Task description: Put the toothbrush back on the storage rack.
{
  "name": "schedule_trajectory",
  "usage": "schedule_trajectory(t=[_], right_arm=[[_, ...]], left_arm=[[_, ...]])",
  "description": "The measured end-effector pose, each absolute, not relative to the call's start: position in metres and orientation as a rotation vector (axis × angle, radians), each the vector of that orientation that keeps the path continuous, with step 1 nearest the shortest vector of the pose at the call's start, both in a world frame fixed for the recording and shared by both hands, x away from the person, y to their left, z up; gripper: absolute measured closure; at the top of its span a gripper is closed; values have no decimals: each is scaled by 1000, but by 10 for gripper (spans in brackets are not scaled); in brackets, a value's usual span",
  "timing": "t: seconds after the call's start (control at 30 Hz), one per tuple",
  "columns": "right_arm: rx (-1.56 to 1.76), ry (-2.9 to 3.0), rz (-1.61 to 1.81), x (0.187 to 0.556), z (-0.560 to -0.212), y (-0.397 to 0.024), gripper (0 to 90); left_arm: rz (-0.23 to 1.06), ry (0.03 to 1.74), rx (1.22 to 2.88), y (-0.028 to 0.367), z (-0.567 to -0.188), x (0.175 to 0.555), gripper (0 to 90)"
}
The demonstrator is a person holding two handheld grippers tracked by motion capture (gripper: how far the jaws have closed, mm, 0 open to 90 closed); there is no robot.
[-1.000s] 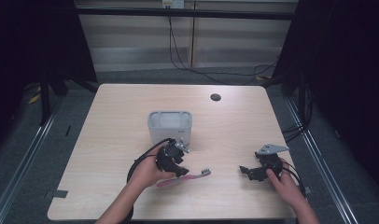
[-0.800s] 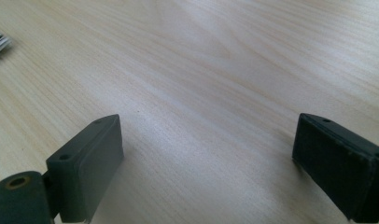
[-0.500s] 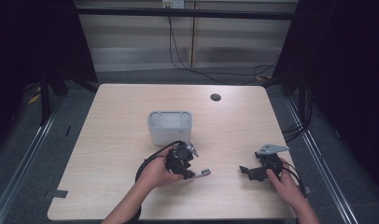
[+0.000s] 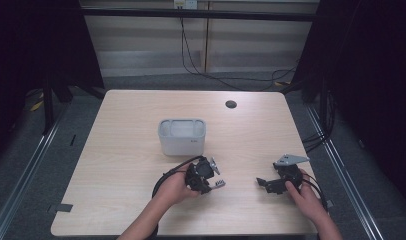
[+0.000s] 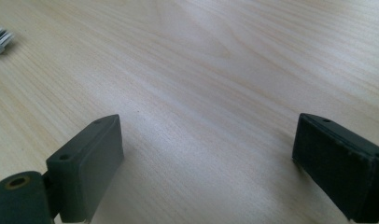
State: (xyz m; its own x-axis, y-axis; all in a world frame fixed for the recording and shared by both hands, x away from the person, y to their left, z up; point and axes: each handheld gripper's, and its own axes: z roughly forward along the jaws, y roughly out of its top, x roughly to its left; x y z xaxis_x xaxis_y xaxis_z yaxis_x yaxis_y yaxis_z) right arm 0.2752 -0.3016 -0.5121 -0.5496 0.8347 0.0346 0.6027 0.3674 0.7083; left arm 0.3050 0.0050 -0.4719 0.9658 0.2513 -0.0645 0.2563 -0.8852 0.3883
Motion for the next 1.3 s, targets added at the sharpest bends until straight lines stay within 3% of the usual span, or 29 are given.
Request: schedule_trajectory(t=[0.07, 0.3, 1.3], right_arm=[[1258, 2303, 984, 275, -512, -302, 81], [1262, 2304, 983, 275, -512, -302, 81], [1261, 2304, 983, 275, -512, -302, 81]], left_arm=[[-33, 365, 2732, 3, -471, 305, 816], [-84, 423, 2655, 9, -466, 308, 825], [111, 583, 2222, 58, -400, 325, 825]])
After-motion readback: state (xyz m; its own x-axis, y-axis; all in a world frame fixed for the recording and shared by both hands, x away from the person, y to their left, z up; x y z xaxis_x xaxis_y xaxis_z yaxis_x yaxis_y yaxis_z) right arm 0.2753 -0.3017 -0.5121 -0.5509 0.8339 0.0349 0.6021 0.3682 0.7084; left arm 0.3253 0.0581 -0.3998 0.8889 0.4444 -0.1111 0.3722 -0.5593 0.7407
